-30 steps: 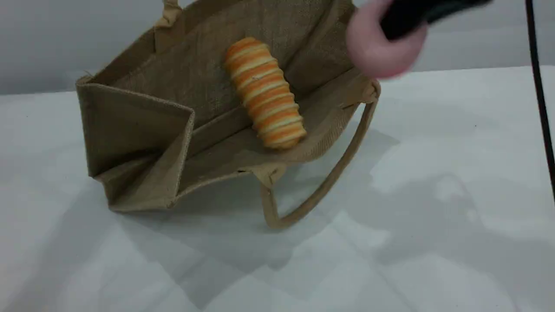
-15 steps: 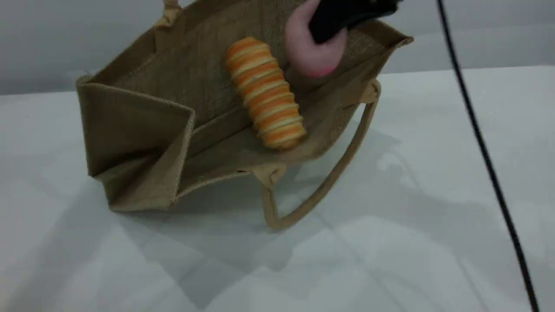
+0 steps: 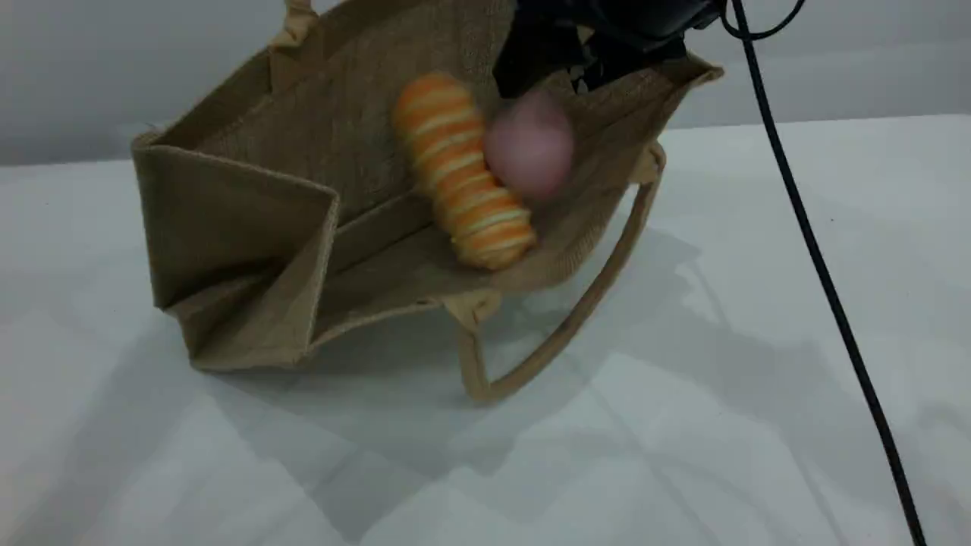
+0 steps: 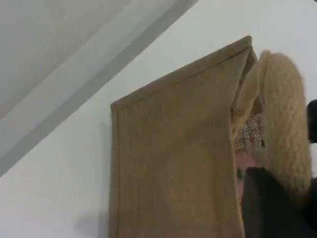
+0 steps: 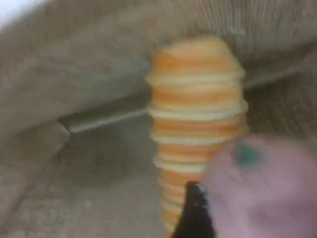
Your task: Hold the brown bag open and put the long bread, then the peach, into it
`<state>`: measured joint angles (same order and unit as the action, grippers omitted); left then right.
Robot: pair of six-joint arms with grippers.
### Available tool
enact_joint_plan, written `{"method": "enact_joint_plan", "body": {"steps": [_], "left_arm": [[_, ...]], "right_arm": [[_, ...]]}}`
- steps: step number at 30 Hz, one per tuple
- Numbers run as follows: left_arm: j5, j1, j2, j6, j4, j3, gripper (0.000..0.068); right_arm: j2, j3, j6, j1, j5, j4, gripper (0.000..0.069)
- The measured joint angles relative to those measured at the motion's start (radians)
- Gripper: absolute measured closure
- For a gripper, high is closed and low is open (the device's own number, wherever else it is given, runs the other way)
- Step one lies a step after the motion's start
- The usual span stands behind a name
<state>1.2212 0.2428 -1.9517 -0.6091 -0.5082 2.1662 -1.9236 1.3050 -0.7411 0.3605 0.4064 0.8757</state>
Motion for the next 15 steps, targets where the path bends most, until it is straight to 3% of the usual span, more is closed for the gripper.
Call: {"method": "enact_joint_plan", "body": {"steps": [4,10,15], "left_arm": [[0.000,0.000,0.000,0.000,-0.001,0.000,0.0590],[0.001,0.000,0.000,0.000,-0.001,0.000,0.0590],[0.001,0.000,0.000,0.000,-0.001,0.000,0.0590]], "right_arm": [[0.016,0.000,-0.001,-0.001,0.016,-0.014,0.0126],[0.098,0.000,-0.001,-0.017,0.063,-0.086,0.0121],[0.214,0.000,0.065,-0.084,0.151,-0.160,0.0121]]}}
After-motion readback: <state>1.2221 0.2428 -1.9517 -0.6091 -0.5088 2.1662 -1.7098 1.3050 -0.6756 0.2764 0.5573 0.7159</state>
